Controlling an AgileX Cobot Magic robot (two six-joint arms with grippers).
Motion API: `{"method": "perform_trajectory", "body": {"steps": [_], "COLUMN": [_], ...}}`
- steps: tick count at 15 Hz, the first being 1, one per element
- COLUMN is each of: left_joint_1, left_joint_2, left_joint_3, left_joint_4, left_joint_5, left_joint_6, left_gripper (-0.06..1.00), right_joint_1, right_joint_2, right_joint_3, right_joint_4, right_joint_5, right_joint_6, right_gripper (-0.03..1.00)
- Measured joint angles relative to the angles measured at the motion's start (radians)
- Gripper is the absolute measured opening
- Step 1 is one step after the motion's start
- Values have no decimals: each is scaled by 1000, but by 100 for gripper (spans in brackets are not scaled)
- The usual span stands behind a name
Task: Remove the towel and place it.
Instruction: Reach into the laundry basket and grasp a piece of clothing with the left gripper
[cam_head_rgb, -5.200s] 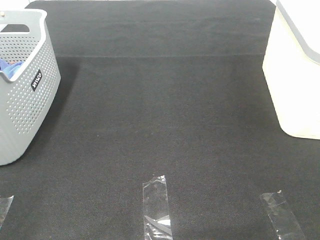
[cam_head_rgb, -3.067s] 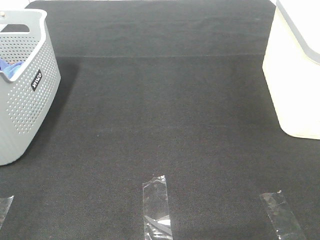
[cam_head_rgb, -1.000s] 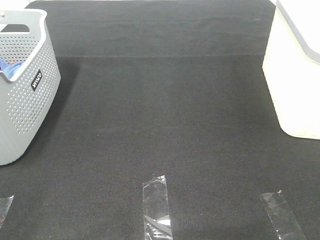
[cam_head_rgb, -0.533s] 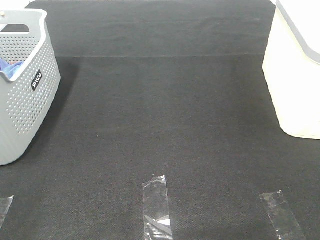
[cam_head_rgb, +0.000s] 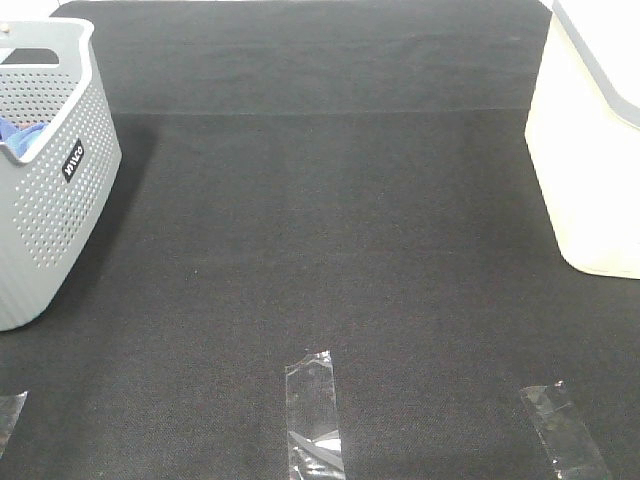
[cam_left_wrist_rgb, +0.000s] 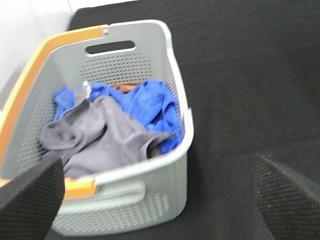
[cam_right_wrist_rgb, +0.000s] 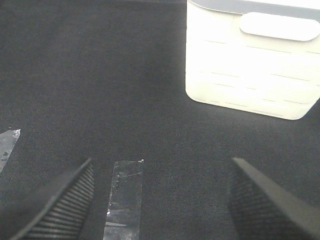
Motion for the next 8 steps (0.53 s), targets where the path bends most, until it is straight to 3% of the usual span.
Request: {"method": "perform_trajectory", "body": {"steps": [8], "left_joint_1": [0], "left_joint_2": [695], "left_joint_3": [-439], "left_joint_4": [62], "left_joint_5": [-46], "left_joint_6": [-41], "left_gripper": [96], "right_joint_1": [0], "right_joint_2": [0], "right_joint_3": [0], "right_joint_4": [0], "right_joint_5": [0], "right_joint_6": [0], "right_gripper": [70]}}
